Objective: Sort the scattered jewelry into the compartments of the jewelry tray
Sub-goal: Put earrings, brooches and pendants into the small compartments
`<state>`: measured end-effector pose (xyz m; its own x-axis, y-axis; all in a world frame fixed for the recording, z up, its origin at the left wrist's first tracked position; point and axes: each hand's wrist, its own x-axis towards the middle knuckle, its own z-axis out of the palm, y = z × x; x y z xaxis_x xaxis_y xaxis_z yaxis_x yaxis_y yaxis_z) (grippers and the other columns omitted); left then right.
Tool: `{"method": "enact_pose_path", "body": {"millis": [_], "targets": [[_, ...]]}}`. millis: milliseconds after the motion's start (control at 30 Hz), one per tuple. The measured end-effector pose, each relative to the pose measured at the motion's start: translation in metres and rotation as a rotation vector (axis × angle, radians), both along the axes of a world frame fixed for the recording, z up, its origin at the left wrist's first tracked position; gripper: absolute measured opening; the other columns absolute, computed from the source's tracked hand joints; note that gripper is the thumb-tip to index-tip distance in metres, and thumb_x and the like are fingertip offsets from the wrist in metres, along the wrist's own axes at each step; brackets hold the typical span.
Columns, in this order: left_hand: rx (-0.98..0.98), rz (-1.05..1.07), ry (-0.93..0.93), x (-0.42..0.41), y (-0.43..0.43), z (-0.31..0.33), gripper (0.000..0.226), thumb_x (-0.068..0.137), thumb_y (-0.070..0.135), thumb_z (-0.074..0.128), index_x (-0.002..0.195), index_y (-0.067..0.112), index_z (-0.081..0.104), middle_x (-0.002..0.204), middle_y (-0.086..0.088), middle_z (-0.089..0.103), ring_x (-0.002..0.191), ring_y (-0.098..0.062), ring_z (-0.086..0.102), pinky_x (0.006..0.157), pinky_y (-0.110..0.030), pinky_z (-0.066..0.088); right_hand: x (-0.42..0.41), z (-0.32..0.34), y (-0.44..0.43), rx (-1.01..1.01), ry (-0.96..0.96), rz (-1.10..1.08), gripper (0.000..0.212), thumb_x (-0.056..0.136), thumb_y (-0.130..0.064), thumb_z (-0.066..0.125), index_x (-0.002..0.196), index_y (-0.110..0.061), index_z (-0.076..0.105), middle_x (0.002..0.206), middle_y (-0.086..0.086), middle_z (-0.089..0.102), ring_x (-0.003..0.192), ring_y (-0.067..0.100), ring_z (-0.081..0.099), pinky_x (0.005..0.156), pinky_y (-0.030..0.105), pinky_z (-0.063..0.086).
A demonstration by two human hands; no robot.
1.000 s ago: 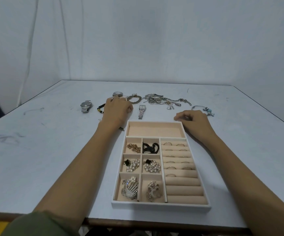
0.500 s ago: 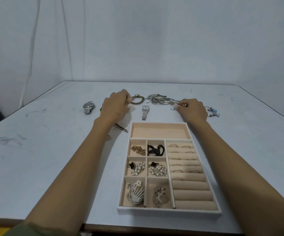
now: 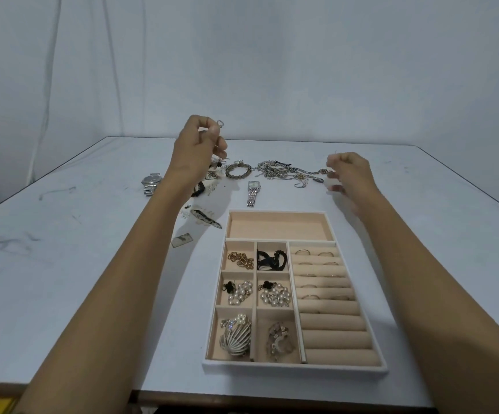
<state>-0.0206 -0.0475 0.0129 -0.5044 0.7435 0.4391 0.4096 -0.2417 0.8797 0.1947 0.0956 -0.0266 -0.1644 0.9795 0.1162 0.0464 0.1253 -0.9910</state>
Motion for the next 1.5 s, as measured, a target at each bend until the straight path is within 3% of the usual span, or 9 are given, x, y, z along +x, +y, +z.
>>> {"method": "enact_pose_path", "body": {"millis": [200,433,700,800,933,1100,1233,1333,1500], "targets": [[0.004,-0.068,-0.183,0.004,-0.006,0.007,0.007,0.103,0.021,0.039,0.099,0.018,0.044,0.074,0.004,0.054,0.058,-0.006,0.056,0.063,-0.024,0.053,0.009,0.019,-0.008,-0.064,0.251,0.186,0.007,0.093,-0.012,0.057,0.087,-0.012,0.060,0.089,0.006,0.069,0.074,0.016,0.066,0.070,0.028,0.055],[-0.009,-0.154,-0.272,0.011,-0.014,0.016,0.008,0.102,0.025,0.044,0.101,0.017,0.046,0.076,0.003,0.053,0.060,-0.009,0.053,0.059,-0.027,0.055,0.008,0.024,-0.017,-0.083,0.252,0.303,0.009,0.093,-0.007,0.058,0.091,-0.008,0.067,0.079,0.004,0.071,0.067,0.013,0.068,0.070,0.024,0.058],[-0.037,-0.348,-0.347,0.032,-0.034,0.023,0.012,0.100,0.026,0.045,0.100,0.014,0.049,0.081,-0.001,0.058,0.075,-0.019,0.063,0.085,-0.050,0.056,-0.001,0.034,-0.027,-0.096,0.215,0.386,0.005,0.091,-0.006,0.059,0.092,-0.006,0.064,0.077,0.005,0.073,0.069,0.016,0.069,0.070,0.025,0.058],[-0.063,-0.372,-0.315,0.038,-0.041,0.019,0.012,0.100,0.026,0.045,0.100,0.015,0.049,0.085,0.000,0.064,0.086,-0.021,0.066,0.089,-0.046,0.055,-0.002,0.045,-0.037,-0.105,0.190,0.459,0.004,0.090,-0.006,0.060,0.092,-0.006,0.063,0.083,0.008,0.073,0.074,0.019,0.069,0.071,0.025,0.058],[-0.106,-0.380,-0.173,0.040,-0.053,0.011,0.010,0.100,0.027,0.044,0.095,0.019,0.048,0.087,0.004,0.066,0.092,-0.017,0.067,0.090,-0.030,0.048,-0.001,0.059,-0.061,-0.052,0.115,0.558,0.008,0.089,-0.010,0.063,0.097,-0.007,0.063,0.090,0.008,0.072,0.075,0.018,0.068,0.070,0.024,0.057],[-0.100,-0.366,-0.070,0.040,-0.070,0.005,0.008,0.097,0.024,0.050,0.093,0.019,0.053,0.079,0.009,0.066,0.090,-0.015,0.064,0.102,-0.041,0.042,0.004,0.054,-0.095,0.104,0.008,0.550,0.009,0.083,-0.005,0.069,0.091,-0.004,0.067,0.086,0.011,0.073,0.067,0.016,0.065,0.065,0.022,0.053],[-0.039,-0.418,-0.046,0.040,-0.085,0.004,0.008,0.090,0.022,0.057,0.094,0.016,0.059,0.078,0.005,0.066,0.086,-0.014,0.063,0.094,-0.030,0.049,0.016,0.044,-0.118,0.162,-0.052,0.542,0.020,0.081,-0.003,0.070,0.102,-0.002,0.070,0.089,0.015,0.073,0.066,0.017,0.064,0.064,0.021,0.053],[-0.017,-0.469,-0.044,0.040,-0.095,0.003,0.015,0.085,0.022,0.059,0.098,0.015,0.062,0.076,0.004,0.068,0.084,-0.010,0.064,0.085,-0.019,0.048,0.027,0.036,-0.132,0.224,-0.091,0.521,0.016,0.084,-0.002,0.068,0.099,-0.006,0.072,0.088,0.014,0.074,0.068,0.015,0.065,0.065,0.020,0.053],[-0.024,-0.517,-0.021,0.040,-0.104,0.000,0.023,0.085,0.015,0.060,0.107,0.014,0.062,0.078,0.004,0.069,0.082,-0.013,0.063,0.088,-0.023,0.048,0.043,0.025,-0.148,0.316,-0.094,0.432,0.012,0.082,-0.004,0.069,0.093,-0.007,0.073,0.085,0.010,0.075,0.075,0.017,0.066,0.065,0.023,0.053]]}}
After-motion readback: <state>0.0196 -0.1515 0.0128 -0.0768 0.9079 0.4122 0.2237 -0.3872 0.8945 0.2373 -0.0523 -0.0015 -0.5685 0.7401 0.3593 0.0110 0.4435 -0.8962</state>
